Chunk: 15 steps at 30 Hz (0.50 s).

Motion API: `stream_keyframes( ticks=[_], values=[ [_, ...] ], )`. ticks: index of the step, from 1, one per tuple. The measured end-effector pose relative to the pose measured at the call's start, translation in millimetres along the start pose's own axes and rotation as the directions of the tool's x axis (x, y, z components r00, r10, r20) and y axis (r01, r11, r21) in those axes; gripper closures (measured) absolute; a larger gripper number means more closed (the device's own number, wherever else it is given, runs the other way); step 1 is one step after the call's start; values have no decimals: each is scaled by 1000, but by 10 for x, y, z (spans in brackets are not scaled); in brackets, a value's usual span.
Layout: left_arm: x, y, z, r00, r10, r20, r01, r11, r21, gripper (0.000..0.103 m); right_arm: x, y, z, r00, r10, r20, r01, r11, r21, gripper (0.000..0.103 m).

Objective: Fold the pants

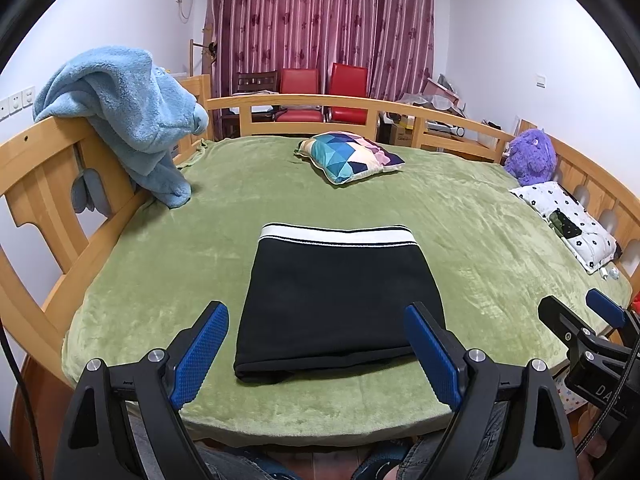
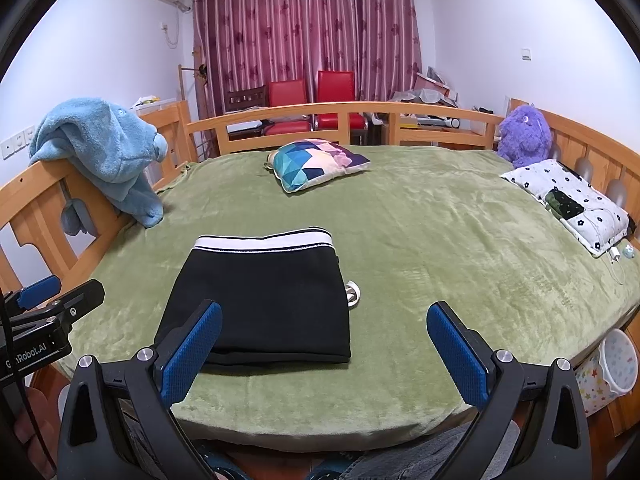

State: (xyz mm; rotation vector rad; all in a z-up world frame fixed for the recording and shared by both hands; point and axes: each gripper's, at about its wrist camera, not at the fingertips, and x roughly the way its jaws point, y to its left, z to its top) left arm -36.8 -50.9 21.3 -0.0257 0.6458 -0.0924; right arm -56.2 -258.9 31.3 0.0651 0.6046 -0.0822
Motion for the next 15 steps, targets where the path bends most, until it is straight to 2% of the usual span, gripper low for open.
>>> stream_keyframes(
  ticks=[15],
  values=[
    [-34,-29,9,1000,19,1,-19,1000,-11,14,-5,61,5,1000,9,6,-9,1000,3,2]
  ],
)
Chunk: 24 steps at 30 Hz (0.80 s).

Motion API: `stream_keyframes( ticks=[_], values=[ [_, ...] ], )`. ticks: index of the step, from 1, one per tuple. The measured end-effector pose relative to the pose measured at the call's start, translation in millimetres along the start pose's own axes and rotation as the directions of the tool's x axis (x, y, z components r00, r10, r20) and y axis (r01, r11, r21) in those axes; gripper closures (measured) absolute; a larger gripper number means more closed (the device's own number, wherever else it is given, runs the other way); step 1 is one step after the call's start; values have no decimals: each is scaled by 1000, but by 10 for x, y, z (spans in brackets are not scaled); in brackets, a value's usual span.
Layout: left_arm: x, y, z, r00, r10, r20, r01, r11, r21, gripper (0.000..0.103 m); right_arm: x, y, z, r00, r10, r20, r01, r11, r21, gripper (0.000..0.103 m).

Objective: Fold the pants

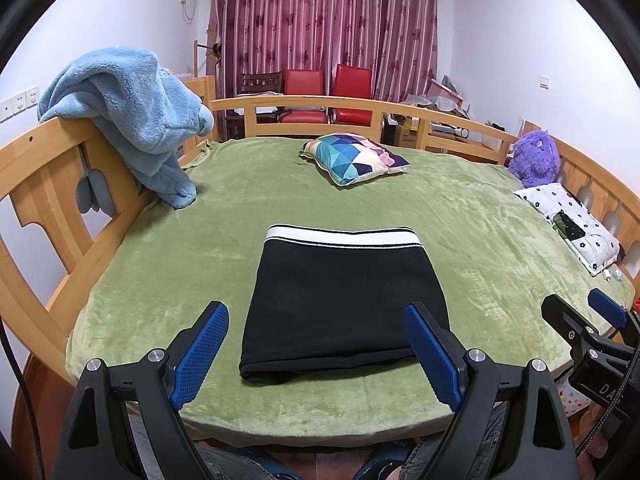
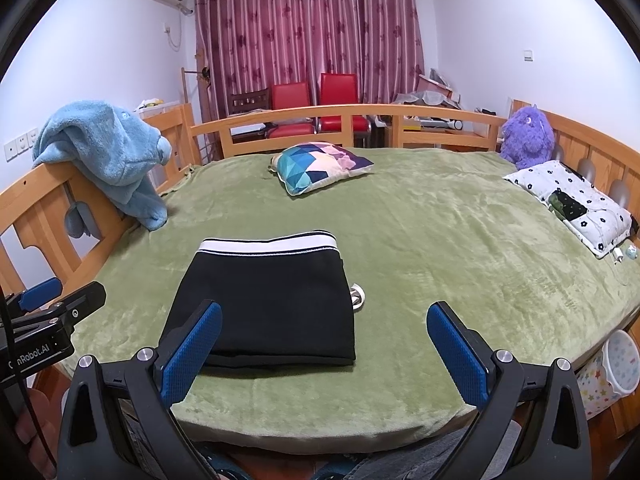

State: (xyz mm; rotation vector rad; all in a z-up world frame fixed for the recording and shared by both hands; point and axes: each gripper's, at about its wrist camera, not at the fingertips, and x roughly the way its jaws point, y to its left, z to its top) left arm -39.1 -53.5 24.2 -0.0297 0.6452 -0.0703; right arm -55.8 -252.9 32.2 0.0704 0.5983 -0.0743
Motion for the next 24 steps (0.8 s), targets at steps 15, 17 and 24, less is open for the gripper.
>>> stream_keyframes(
  ticks=[15,17,24],
  values=[
    [-6,-43,8,1000,13,4,-13,1000,-2,14,18,83,11,1000,3,11,-3,1000,-10,2],
    [10,-50,19,1000,20,5,-20,1000,-3,14,23,119,14,999,11,32,-10,1000,-16,2],
    [173,-16,37,999,34,-8,-34,999,-35,14,133,140,29,999,31,27,-31,999,-12,2]
  ],
)
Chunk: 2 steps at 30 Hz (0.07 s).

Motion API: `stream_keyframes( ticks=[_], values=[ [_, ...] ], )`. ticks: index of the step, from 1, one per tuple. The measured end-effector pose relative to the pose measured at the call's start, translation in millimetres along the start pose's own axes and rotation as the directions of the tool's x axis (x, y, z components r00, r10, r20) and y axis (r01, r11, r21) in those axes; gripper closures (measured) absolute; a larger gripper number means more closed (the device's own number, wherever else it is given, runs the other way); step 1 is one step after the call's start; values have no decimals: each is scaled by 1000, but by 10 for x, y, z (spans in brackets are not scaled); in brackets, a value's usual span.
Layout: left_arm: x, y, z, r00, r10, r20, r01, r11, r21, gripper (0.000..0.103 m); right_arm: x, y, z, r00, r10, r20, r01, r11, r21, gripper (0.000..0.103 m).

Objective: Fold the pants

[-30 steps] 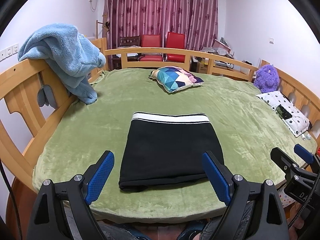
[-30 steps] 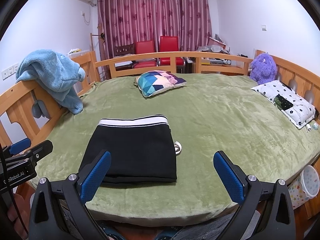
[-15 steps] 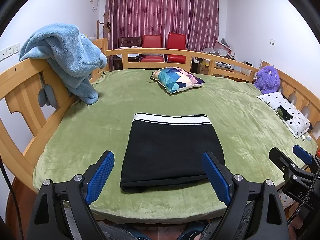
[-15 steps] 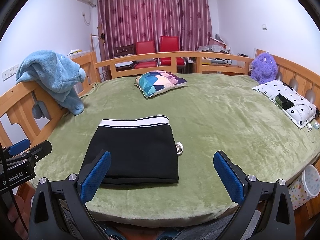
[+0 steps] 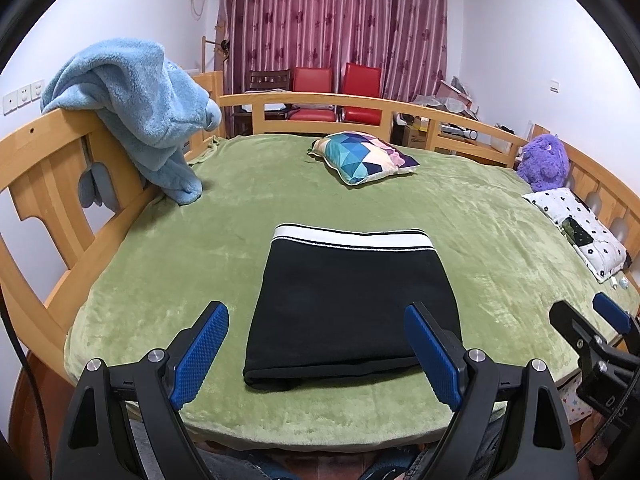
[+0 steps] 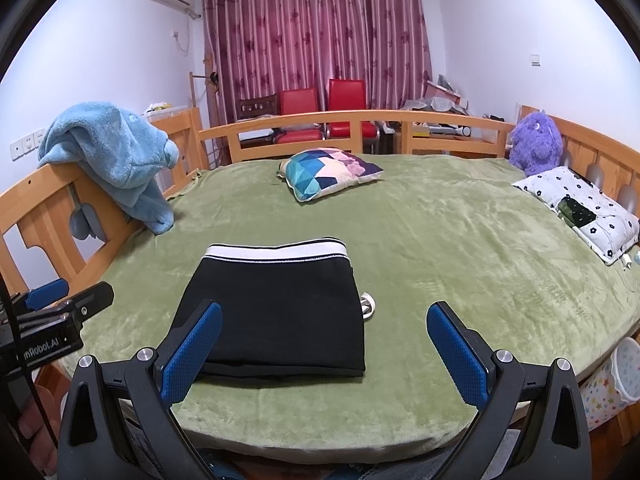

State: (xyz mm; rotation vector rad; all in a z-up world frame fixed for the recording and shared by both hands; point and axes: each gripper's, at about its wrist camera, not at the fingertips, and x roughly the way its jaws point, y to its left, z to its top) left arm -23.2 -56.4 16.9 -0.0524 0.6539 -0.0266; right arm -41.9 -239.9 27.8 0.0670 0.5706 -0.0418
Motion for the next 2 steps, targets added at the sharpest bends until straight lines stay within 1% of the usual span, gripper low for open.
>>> stream_keyframes(
  ticks=[2],
  values=[
    [69,14,-12,1000,9,5,-9,1000,-6,14,64,12,-14,1000,6,-3,-6,1000,-5,2]
  ],
)
